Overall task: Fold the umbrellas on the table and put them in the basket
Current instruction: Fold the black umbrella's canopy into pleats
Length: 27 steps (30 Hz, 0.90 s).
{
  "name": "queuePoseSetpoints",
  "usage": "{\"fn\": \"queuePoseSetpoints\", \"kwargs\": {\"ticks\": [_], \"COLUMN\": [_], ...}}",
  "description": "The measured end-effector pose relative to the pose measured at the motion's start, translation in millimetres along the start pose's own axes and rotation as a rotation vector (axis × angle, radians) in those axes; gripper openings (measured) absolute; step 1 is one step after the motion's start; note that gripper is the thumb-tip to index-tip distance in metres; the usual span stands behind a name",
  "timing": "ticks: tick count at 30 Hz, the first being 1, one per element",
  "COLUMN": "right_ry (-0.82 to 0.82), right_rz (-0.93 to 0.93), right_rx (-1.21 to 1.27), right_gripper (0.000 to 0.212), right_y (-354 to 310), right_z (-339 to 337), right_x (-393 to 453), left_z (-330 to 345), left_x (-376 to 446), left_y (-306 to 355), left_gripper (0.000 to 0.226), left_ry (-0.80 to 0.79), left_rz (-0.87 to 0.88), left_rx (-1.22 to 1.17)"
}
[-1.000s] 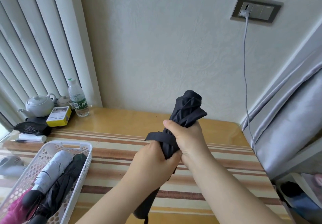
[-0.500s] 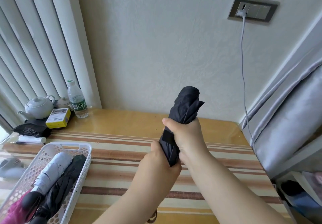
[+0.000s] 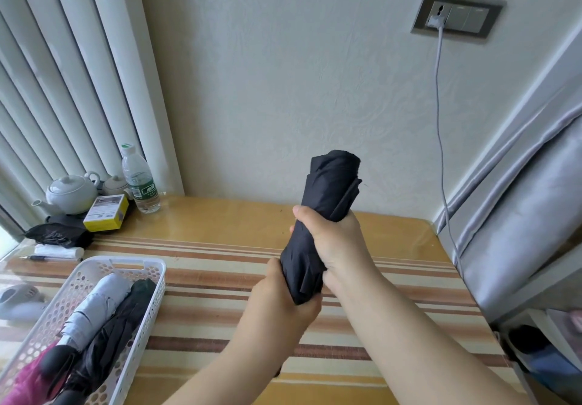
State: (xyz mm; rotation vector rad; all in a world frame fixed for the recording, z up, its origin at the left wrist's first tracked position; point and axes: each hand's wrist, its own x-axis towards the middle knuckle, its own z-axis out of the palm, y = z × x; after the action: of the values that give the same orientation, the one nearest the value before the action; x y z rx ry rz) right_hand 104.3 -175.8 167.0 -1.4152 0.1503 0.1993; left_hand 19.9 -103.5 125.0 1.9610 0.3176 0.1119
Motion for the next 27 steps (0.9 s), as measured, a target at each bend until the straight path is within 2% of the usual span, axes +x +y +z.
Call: {"fn": "queuePoseSetpoints", "kwargs": {"ticks": [1, 3, 6, 8, 11, 13, 15, 17, 19, 20, 23, 25, 27], "right_ry": [0.007, 0.003, -0.031, -0.081, -0.078, -0.085, -0.141, -0.236, -0.367, -0.393, -0.339, -0.279, -0.259], "right_rz": [0.0, 0.006, 0.028, 0.07, 0.08, 0.097, 0.193, 0.306, 0.312, 0.295, 0.195, 0.12, 0.067], "right_rx": [-0.007, -0.017, -0.013, 0.008, 0.014, -0.027, -0.038, 0.006, -0.086, -0.149, -0.286, -0.361, -0.431], "right_gripper": [0.029, 0.025, 0.018, 0.011, 0.018, 0.036, 0.05, 0.042, 0.019, 0.015, 0.029, 0.021, 0.017], "right_y": [-0.3, -3.3, -8.8, -11.9, -11.1, -8.8, -11.9, -18.4, -22.1, -21.7, -17.6, -16.2, -18.1], "right_z": [0.4, -1.4, -6.9, -8.7, -8.1, -7.2, -8.3, -14.8, -20.7, -21.4, -21.9, -23.6, -26.0], "right_x": [0.4, 0.6, 0.7, -1.7, -5.2, -3.9, -3.4, -5.1, -7.2, -8.8, -11.0, -9.9, -10.7], "left_z": [0.3, -5.5, -21.2, -26.5, -21.3, -18.8, -19.6, -22.0, -24.8, -26.1, -30.2, -33.8, -37.3], "left_x": [-1.4, -2.1, 3.0, 3.4, 2.7, 5.8, 11.7, 16.5, 19.7, 20.6, 20.5, 19.8, 18.8], "left_y": [0.3, 3.8, 7.8, 9.6, 8.0, 4.4, -0.7, -6.0, -9.5, -10.8, -13.3, -13.0, -10.9], "left_gripper": [0.032, 0.035, 0.05, 0.05, 0.027, 0.012, 0.01, 0.017, 0.017, 0.016, 0.011, 0.011, 0.022], "left_ry": [0.01, -0.072, -0.385, -0.518, -0.439, -0.332, -0.244, -0.191, -0.167, -0.163, -0.177, -0.201, -0.215], "left_rz": [0.017, -0.023, -0.218, -0.279, -0.142, -0.068, -0.014, 0.003, -0.017, -0.028, -0.034, -0.012, -0.004], "left_rx": [0.008, -0.073, -0.513, -0.684, -0.614, -0.493, -0.356, -0.265, -0.272, -0.29, -0.331, -0.369, -0.416]}}
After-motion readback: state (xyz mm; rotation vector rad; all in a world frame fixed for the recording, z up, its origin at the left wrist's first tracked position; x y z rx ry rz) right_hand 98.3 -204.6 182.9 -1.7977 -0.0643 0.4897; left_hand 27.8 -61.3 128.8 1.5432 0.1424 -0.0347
